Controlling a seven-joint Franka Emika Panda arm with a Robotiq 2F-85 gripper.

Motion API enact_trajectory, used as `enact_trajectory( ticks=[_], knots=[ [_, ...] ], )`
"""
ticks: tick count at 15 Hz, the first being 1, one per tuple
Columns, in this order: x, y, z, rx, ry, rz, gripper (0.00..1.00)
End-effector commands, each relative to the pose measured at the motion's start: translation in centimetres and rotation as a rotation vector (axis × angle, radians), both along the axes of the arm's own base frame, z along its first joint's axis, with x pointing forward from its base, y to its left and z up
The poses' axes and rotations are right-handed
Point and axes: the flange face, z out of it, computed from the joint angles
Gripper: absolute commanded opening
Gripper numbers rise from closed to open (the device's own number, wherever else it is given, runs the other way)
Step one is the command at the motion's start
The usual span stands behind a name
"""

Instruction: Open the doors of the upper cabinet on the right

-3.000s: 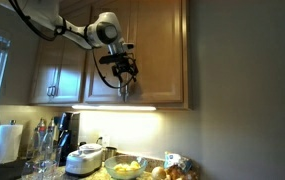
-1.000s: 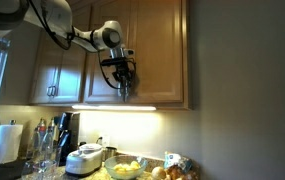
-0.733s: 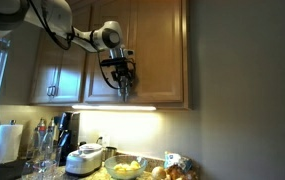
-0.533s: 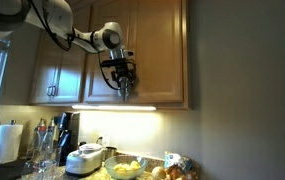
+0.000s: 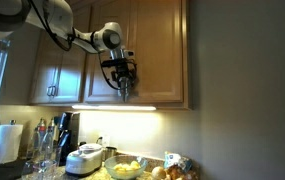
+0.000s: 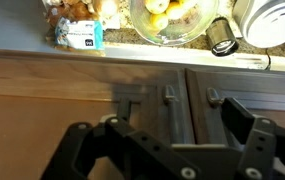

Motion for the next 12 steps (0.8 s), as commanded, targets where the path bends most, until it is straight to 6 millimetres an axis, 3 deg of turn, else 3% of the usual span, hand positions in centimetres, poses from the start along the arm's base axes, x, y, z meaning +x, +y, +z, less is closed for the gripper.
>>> enact_trajectory(
  ticks=[1, 12],
  knots=[
    [0.35, -0.42, 0.49, -0.026, -0.036, 0.021, 1.0],
    [0.37, -0.35, 0.12, -0.022, -0.047, 0.0, 1.0]
  ],
)
